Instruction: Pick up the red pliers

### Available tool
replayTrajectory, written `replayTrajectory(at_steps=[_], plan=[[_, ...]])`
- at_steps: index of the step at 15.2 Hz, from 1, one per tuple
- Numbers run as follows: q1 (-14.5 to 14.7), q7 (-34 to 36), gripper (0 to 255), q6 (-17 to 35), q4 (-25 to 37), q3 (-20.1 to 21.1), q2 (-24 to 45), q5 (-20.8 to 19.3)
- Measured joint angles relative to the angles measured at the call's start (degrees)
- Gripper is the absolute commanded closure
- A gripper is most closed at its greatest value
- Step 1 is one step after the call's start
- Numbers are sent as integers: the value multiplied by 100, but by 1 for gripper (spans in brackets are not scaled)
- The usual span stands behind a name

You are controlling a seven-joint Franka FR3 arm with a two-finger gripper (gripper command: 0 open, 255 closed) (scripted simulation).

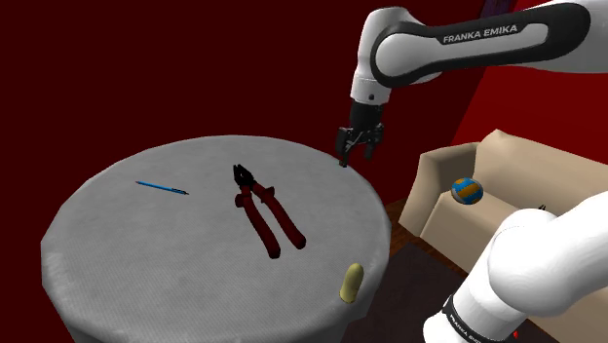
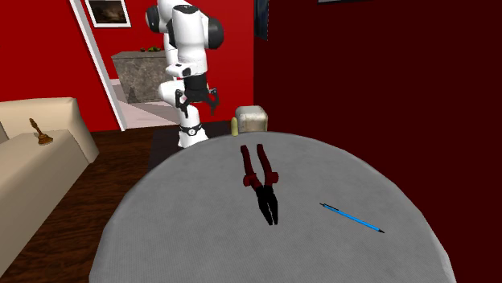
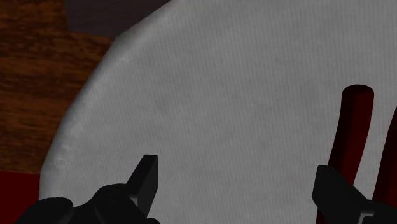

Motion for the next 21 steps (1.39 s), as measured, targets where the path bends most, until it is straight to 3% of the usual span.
replayTrajectory(at_steps=[11,21], plan=[[235,791,0,1658,674,521,2018,82],[466,1492,0,2545,1804,754,3796,-255]])
